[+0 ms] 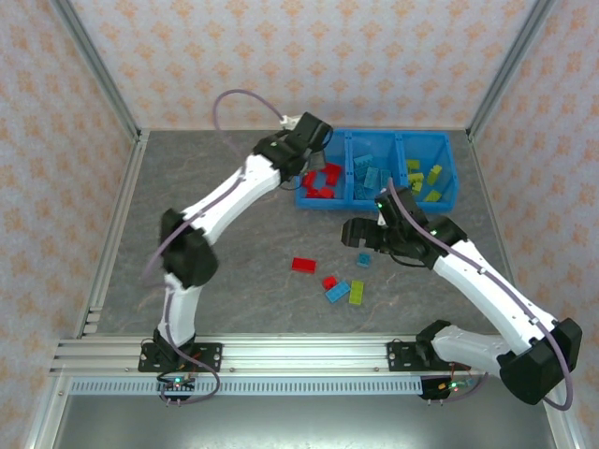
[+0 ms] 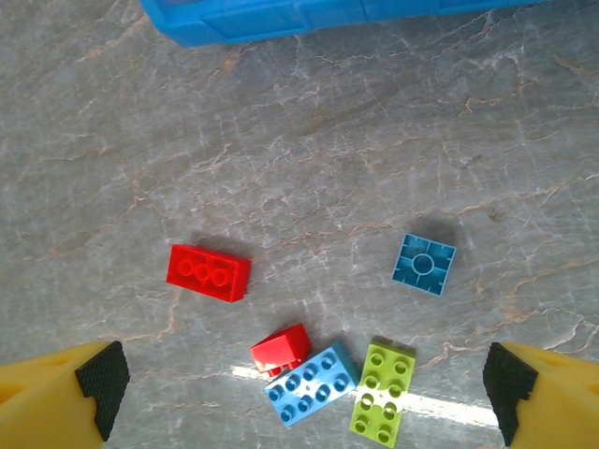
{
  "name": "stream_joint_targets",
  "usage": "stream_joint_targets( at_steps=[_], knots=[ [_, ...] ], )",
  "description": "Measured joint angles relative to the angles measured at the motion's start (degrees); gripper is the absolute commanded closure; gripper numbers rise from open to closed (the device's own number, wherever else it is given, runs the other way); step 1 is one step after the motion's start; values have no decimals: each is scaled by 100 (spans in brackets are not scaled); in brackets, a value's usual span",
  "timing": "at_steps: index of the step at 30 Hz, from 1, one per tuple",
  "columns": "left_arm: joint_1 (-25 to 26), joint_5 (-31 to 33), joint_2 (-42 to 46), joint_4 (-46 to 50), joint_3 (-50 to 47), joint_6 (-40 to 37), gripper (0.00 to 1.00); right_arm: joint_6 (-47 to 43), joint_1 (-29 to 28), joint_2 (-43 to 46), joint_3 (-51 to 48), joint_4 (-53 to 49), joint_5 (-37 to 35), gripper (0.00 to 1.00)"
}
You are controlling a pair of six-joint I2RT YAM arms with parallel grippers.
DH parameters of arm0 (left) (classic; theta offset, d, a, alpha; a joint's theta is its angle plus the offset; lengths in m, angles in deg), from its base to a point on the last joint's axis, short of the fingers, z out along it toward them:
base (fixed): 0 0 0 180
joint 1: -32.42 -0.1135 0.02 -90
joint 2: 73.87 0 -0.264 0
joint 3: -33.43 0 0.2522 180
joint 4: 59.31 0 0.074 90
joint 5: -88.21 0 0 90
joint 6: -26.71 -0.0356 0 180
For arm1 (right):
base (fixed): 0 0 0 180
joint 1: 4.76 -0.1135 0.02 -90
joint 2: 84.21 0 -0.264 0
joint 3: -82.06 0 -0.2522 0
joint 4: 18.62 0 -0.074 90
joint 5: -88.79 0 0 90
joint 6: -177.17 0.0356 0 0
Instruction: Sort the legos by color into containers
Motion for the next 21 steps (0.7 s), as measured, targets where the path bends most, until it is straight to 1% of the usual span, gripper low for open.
stream_joint_targets(
  at_steps=[2,5,7,9,12,15,17,21],
  knots=[
    [114,-26,977,-249,-898,-79,43,-186,-175,-22,-13,87,-125,1],
    [387,-22,2500,-629,-2166,-391,44,-535,-610,-177,-7,269,-334,0],
    [592,2,3440,-831,-2975,-682,43,-879,-999,-483,63,369,-520,1],
    [680,50,4247,-914,-3742,-960,43,-1248,-1405,-905,131,577,-654,0],
    [667,142,5147,-938,-4747,-1285,44,-1729,-1829,-1543,234,809,-756,1],
    [664,177,5945,-901,-5737,-1504,43,-2166,-2033,-2275,485,964,-778,6],
    [664,181,6408,-855,-6260,-1582,41,-2404,-2074,-2747,678,1047,-778,9],
    [664,129,7176,-758,-6846,-1674,29,-2728,-2096,-3663,1054,1119,-793,11]
  ],
)
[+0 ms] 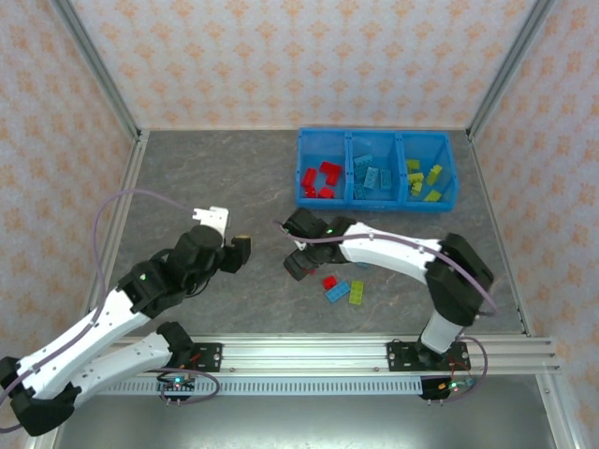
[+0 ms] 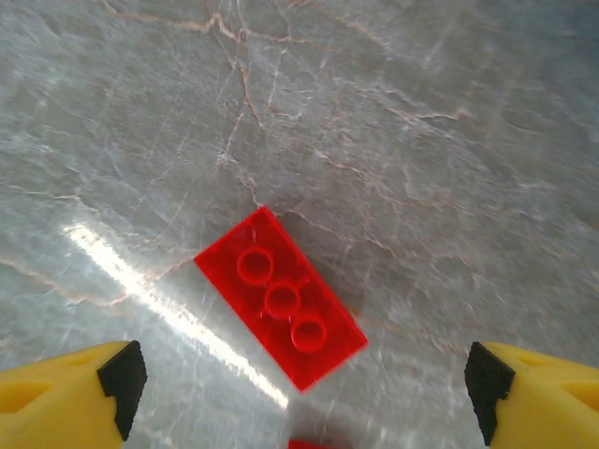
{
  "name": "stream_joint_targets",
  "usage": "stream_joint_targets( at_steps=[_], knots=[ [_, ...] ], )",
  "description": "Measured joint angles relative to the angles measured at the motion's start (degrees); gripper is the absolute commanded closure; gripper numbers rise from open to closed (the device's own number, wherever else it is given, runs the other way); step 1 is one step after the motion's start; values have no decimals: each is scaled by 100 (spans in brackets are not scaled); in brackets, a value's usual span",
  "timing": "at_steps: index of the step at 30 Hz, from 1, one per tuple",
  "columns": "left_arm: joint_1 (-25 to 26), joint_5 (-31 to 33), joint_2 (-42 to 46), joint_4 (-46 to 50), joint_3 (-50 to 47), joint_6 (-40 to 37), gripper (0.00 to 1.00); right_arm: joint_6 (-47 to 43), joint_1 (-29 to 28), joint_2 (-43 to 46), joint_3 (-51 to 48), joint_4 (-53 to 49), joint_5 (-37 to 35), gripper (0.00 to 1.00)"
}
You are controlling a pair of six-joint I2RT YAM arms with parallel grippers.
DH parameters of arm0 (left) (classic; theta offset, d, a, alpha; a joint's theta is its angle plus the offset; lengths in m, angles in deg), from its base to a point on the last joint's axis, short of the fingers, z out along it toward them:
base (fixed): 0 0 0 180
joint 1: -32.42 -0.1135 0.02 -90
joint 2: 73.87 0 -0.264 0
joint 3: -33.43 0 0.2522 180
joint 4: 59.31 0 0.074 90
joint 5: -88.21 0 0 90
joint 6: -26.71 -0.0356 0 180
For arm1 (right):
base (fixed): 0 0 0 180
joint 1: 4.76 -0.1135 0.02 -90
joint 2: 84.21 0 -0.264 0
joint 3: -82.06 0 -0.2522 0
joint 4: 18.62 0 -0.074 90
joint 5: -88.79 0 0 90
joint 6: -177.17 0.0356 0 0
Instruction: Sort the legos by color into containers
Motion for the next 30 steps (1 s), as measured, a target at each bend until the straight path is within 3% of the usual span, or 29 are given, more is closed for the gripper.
stream_joint_targets(
  at_steps=[3,5,8,10,11,20,23,30],
  knots=[
    [0,-81,308,136,-125,-46,22,-149,0,-483,131,31,68,16],
    [0,-168,411,282,-122,-105,19,-219,0,-728,153,33,155,25],
    [0,-240,431,535,-111,-151,16,-273,0,-966,162,17,260,48],
    [0,-254,422,673,-111,-170,15,-238,-28,-1010,234,22,365,69],
    [0,-260,422,710,-111,-173,15,-219,-48,-1010,243,33,341,73],
    [0,-638,452,675,-111,-284,5,55,-35,-855,173,39,199,93],
    [0,-997,568,459,-118,-411,0,240,52,-391,66,109,282,96],
    [0,-2179,1029,-424,-308,-610,0,798,857,981,111,1010,118,99]
  ],
)
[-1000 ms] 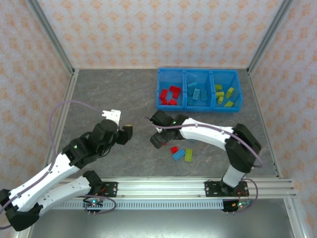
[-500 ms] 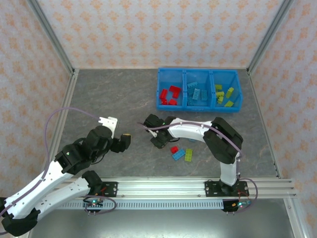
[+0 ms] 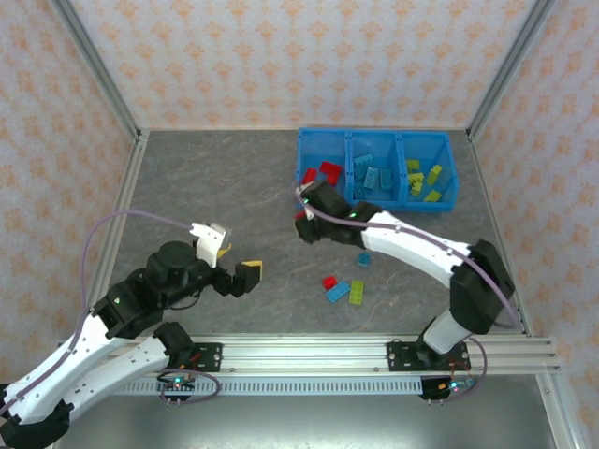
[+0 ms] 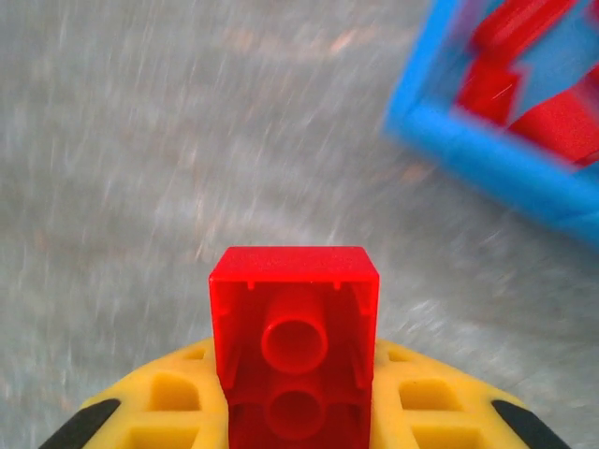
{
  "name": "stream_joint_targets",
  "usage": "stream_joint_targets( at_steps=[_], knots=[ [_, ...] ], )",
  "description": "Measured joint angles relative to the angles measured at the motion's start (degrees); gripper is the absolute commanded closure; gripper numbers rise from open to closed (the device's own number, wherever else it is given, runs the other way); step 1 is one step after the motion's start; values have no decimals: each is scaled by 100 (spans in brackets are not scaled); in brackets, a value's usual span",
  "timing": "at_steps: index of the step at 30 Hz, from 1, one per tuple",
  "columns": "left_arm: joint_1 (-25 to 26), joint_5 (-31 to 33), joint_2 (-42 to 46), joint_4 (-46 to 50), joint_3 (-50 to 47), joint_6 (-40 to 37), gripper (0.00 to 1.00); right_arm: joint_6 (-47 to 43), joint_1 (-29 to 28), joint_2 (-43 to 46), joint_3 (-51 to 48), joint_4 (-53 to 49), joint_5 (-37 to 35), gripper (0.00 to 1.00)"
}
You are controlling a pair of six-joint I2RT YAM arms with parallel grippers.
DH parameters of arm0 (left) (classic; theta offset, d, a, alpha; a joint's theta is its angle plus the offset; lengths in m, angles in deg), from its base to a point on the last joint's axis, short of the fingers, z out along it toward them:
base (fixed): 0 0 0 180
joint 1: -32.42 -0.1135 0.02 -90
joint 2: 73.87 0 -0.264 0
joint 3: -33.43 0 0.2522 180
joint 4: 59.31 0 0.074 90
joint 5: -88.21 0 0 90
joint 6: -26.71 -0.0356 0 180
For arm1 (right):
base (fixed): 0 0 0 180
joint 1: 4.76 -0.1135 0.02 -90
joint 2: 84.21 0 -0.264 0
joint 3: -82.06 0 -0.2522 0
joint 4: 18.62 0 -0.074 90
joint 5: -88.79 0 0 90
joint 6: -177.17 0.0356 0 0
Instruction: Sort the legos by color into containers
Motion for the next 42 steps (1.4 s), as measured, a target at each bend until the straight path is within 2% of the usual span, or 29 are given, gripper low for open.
stream_joint_targets(
  at_steps=[5,10,12,13,17,18,21,24,28,31,34,36,42],
  knots=[
    [0,-267,2,-219,0,-33,0,184,546,-337,605,387,-339,99],
    [0,-195,-42,-234,0,-2,0,254,1248,-1797,2046,573,-422,99],
    [0,-101,-96,-232,0,28,0,306,1475,-2409,2623,564,-400,96],
    [0,-57,-133,-229,0,46,0,339,1587,-2752,2962,520,-361,91],
    [0,175,-251,-195,0,164,0,439,1814,-3860,4282,125,-181,58],
    [0,227,-278,-181,0,197,0,444,1832,-4087,4616,-17,-149,53],
    [0,354,-339,-118,0,284,0,446,1821,-4527,5427,-450,-118,44],
    [0,402,-387,-68,0,365,0,437,1805,-4546,5740,-737,-116,42],
    [0,483,-439,-57,-26,468,0,433,1799,-4301,5711,-964,-35,41],
    [0,501,-527,-76,-70,501,0,448,1799,-3740,5200,-1110,173,40],
    [0,483,-634,-197,-208,503,0,608,1797,-2588,3967,-1060,348,39],
    [0,435,-710,-326,-304,496,0,791,1797,-1508,2872,-887,444,38],
    [4,225,-1110,-774,-361,446,0,1700,1740,1384,389,-667,116,37]
  ],
)
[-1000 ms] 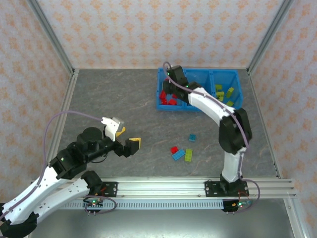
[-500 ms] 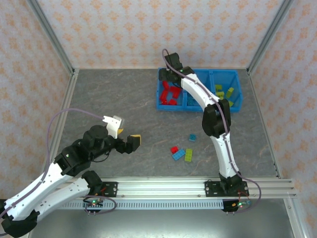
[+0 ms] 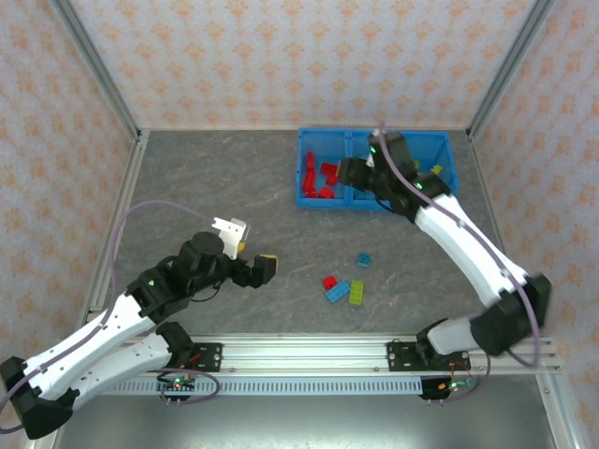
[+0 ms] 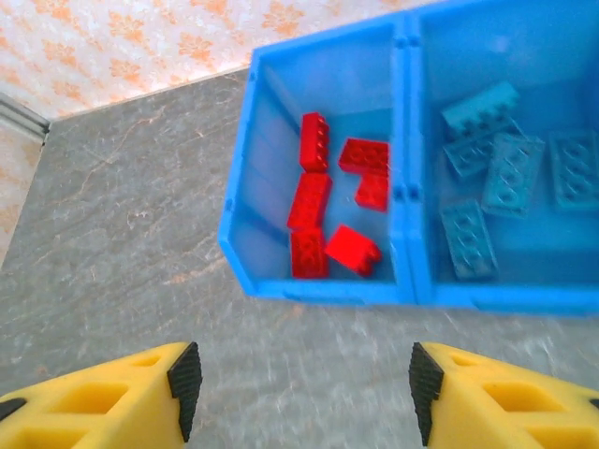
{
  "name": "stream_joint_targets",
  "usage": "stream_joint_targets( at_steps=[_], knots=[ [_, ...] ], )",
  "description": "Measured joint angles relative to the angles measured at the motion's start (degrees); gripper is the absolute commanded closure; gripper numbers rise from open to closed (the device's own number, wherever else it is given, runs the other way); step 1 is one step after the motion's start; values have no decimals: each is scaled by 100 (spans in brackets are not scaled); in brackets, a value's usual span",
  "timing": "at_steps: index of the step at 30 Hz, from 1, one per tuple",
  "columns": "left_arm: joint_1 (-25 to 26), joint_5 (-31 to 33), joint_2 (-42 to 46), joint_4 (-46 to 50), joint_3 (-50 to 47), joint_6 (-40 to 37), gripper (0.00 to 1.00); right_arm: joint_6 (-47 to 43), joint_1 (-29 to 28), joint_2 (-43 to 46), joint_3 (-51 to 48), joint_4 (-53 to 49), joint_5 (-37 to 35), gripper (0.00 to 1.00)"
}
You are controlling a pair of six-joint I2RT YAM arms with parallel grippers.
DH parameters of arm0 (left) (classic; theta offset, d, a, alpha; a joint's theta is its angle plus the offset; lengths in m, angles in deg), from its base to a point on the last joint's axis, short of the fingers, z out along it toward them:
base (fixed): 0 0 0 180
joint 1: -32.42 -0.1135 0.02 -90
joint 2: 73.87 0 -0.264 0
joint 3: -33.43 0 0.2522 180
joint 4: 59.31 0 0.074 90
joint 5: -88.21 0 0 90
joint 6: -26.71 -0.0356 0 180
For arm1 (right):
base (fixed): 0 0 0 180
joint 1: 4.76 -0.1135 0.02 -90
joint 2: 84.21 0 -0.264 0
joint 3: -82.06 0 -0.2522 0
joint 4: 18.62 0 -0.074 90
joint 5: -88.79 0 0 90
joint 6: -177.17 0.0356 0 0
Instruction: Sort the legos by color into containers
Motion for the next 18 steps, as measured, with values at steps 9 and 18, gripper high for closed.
stream_joint_targets(
  at_steps=[9,18],
  knots=[
    [0,-223,-767,-236,17,-317,0,1274,-173,396,-1843,-739,-494,34],
    [0,-225,-846,-267,177,-382,0,1388,-474,-1228,-1899,-872,-538,33]
  ],
)
